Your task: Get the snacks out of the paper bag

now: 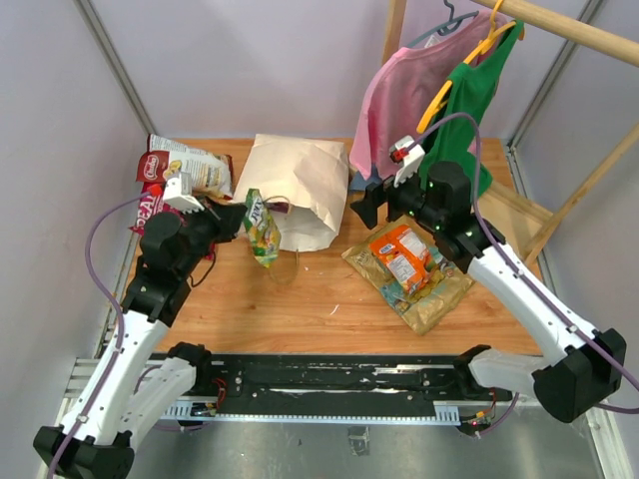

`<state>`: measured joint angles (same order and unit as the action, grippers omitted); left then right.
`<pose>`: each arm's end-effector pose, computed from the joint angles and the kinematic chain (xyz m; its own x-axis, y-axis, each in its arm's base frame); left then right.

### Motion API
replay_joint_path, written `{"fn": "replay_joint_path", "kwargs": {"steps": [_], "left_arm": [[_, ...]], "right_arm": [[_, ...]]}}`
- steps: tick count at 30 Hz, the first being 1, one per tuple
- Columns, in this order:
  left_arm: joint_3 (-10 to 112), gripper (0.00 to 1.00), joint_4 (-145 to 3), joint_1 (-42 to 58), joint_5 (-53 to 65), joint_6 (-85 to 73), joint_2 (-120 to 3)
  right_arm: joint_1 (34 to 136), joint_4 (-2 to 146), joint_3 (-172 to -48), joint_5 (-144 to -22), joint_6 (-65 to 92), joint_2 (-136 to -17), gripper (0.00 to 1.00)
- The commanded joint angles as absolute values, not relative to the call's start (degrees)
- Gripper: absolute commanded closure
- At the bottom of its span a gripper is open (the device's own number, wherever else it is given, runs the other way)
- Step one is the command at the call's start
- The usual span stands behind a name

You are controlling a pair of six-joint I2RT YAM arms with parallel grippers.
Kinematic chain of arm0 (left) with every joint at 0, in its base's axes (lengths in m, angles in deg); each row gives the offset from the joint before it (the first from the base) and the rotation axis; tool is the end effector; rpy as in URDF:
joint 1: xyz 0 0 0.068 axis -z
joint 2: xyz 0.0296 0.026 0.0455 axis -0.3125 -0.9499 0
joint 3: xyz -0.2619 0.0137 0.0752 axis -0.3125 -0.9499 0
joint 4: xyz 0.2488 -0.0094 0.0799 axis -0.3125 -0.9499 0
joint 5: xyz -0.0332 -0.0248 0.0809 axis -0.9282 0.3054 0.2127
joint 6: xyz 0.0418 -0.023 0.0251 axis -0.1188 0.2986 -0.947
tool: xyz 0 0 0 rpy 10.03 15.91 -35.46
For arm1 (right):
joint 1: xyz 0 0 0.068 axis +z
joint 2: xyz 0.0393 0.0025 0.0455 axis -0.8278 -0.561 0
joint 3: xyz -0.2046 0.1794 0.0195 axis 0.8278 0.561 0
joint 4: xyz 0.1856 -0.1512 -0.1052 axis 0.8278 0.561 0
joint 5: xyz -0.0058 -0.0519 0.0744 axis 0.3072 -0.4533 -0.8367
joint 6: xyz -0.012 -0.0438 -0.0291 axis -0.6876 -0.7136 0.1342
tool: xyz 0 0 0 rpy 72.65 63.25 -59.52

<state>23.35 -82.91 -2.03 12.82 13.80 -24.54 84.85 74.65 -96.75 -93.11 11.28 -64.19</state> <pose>0.1638 -0.0485 0.3497 -0.2471 -0.4631 -0.8512 0.2048 0.8336 -0.5129 0.2392 0.1448 0.3771 -0.1921 -0.0193 -0.9812 -0.7064 0.6967 0.1246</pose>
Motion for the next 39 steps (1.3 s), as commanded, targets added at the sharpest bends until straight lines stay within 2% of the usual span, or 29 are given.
{"fn": "replay_joint_path", "kwargs": {"steps": [1, 5, 14, 26, 39], "left_arm": [[24.3, 0.99, -72.6, -2.3, 4.1, 16.1, -22.9], [25.1, 0.99, -67.8, -2.3, -1.9, 19.1, -23.4], [28.6, 0.99, -54.9, -1.5, -16.6, 29.3, -34.0], [41.9, 0.99, -52.0, 12.6, -14.1, 24.7, -48.6], [50.8, 0.99, -41.9, 15.6, -18.2, 33.1, -71.7]], "right_arm": [[83.9, 73.7, -95.6, -90.8, 11.6, -61.6, 0.02], [83.7, 73.6, -95.1, -90.6, 11.7, -60.8, 0.02], [82.7, 72.7, -92.9, -88.2, 13.5, -57.6, 0.02], [78.8, 71.9, -88.6, -82.7, 16.5, -49.8, 0.02], [73.1, 72.6, -85.1, -79.2, 17.2, -42.0, 0.02]]}}
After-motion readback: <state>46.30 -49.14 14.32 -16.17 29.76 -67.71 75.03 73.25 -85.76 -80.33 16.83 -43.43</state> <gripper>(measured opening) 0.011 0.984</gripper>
